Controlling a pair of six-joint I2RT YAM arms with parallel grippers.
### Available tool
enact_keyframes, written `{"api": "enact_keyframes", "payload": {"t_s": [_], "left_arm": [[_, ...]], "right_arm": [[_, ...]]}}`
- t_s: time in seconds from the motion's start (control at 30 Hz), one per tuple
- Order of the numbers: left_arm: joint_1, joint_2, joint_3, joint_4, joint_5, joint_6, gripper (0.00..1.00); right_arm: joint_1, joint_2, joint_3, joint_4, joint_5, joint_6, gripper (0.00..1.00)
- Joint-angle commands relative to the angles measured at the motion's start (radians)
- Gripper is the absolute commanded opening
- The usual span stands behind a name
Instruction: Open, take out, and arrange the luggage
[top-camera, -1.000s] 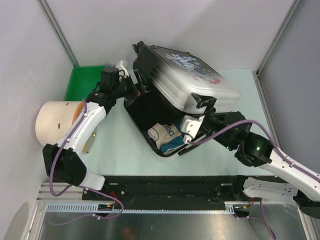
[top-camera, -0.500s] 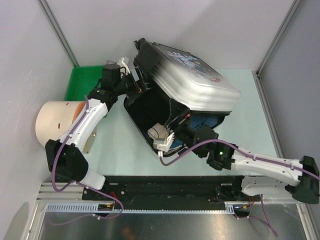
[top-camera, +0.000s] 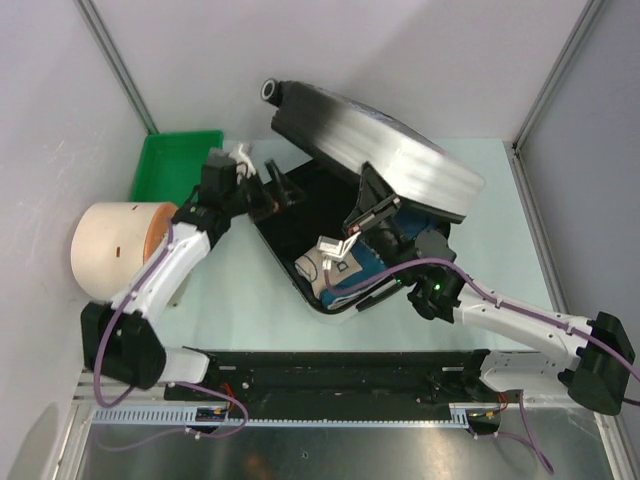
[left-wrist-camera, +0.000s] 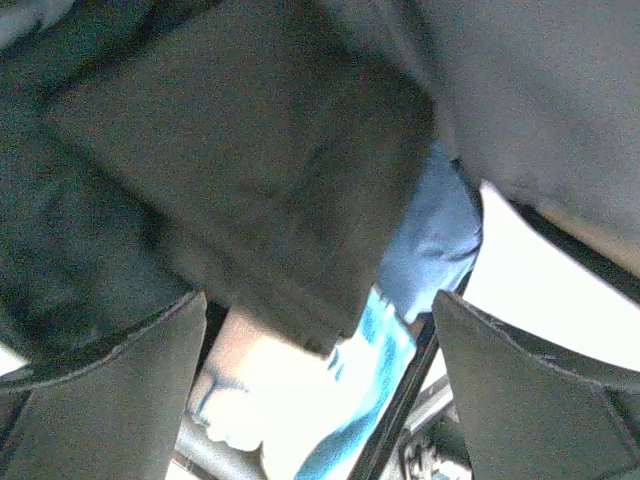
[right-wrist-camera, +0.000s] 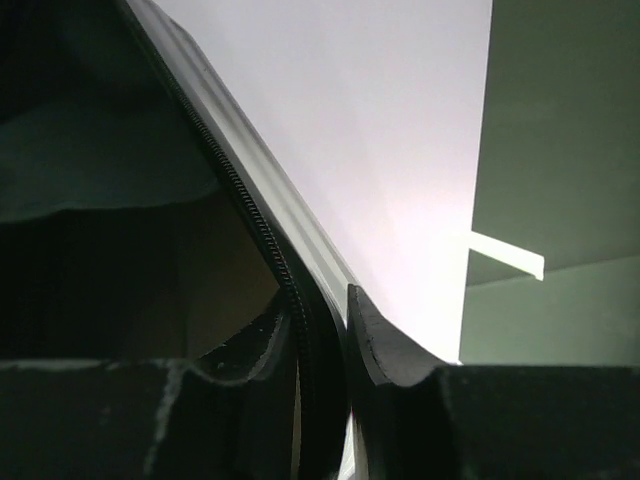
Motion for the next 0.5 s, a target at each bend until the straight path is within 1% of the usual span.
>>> {"api": "enact_keyframes", "payload": {"t_s": [0.0,0.03,0.07,0.1,0.13,0.2,0.23,0.33,0.4,0.47], "left_arm": [[0.079,-0.203,-0.196,-0.005,-0.056,-0.056,1.0],[0.102,-0.277,-0.283,-0.009,-0.053,-0.078,1.0],[0.143,-0.309,-0.325,-0.016,-0.047,-0.088,1.0],[0.157,-0.338,-0.365,-0.035,-0.027,-0.094,1.0],[0.162,-0.387,-0.434,-0.045,-0.019,-0.095,1.0],[0.155,-0.422,-0.494,-0.049,0.001,-0.115,1.0],[0.146,-0.43,-0.538,-0.049,0.007,-0.149,1.0],[0.058,-0.373,-0.537,-0.04,0.001,-0.122,1.0],[0.025,-0.288,-0.519,-0.025,0.016,-0.109,1.0],[-0.025,-0.193,-0.478,0.013,0.028,-0.089,1.0]], "right_arm": [[-0.117,-0.004,0.022,0.083,0.027,0.049,0.0],[-0.132,-0.004,0.025,0.088,0.025,0.059,0.0],[-0.166,-0.003,0.027,0.097,0.016,0.079,0.0],[-0.181,-0.004,0.029,0.098,0.007,0.09,0.0],[-0.198,-0.001,0.029,0.097,-0.004,0.099,0.0],[-0.246,0.004,0.033,0.107,-0.032,0.128,0.0],[-0.261,0.008,0.038,0.114,-0.038,0.138,0.0],[-0.349,0.034,0.058,0.13,-0.056,0.184,0.0],[-0.434,0.05,0.082,0.129,-0.072,0.208,0.0],[-0.491,0.053,0.09,0.132,-0.101,0.234,0.0]]}}
